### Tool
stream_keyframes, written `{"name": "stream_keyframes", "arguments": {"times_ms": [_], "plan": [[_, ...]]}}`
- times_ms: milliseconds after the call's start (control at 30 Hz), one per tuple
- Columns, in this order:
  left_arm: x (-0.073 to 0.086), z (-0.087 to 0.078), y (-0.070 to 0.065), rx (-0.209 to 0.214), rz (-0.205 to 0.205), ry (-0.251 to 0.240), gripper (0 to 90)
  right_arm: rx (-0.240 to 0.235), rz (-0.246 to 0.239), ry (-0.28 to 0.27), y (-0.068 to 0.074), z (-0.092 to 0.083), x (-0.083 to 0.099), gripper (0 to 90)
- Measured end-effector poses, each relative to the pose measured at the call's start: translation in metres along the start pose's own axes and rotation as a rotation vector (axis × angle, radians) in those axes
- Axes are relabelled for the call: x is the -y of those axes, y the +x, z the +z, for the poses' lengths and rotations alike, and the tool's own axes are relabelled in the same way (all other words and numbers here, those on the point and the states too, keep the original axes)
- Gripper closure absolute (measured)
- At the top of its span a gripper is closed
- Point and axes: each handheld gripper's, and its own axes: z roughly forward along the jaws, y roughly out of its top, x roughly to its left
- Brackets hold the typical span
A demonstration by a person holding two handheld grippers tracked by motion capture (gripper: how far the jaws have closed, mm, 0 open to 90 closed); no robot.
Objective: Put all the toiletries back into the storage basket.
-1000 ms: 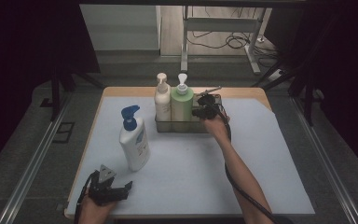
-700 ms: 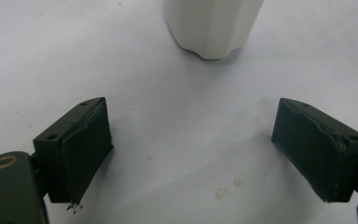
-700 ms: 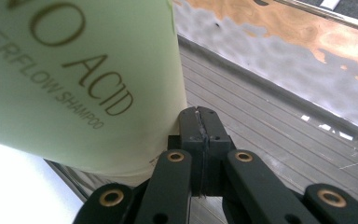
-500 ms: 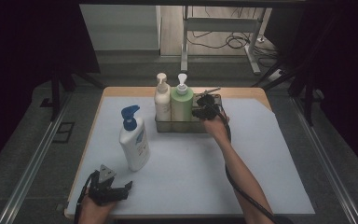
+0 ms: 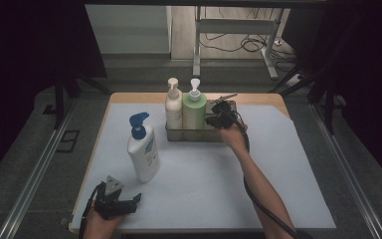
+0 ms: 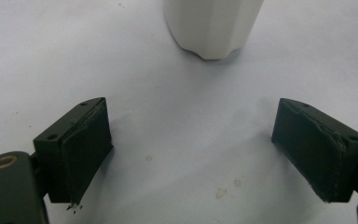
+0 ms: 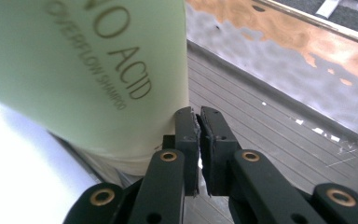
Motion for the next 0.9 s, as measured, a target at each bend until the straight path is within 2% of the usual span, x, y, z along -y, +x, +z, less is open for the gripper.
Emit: {"name": "stream_keyframes", "arguments": {"times_ms": [333, 533, 733, 800, 867, 900], "plan": [[0.000, 0.000, 0.000, 0.000, 0.000, 0.002, 11.4, -0.001, -0.029, -0.038, 0.001, -0.019, 0.001, 75.5], [-0.001, 0.000, 0.000, 0.003, 0.003, 0.006, 11.3, -0.010, -0.028, -0.046, 0.002, -0.028, 0.004, 60.5], [-0.002, 0.000, 0.001, 0.004, 0.007, 0.011, 11.4, -0.028, -0.052, -0.055, 0.008, -0.037, 0.008, 45.3], [-0.002, 0.000, 0.001, 0.005, 0.007, 0.011, 11.4, -0.029, -0.070, -0.064, 0.011, -0.041, 0.010, 37.7], [-0.002, 0.000, 0.001, 0.006, 0.007, 0.012, 11.4, -0.035, -0.076, -0.062, 0.013, -0.044, 0.010, 34.7], [-0.002, 0.000, 0.001, 0.007, 0.007, 0.012, 11.4, -0.037, -0.080, -0.070, 0.014, -0.046, 0.011, 30.1]]}}
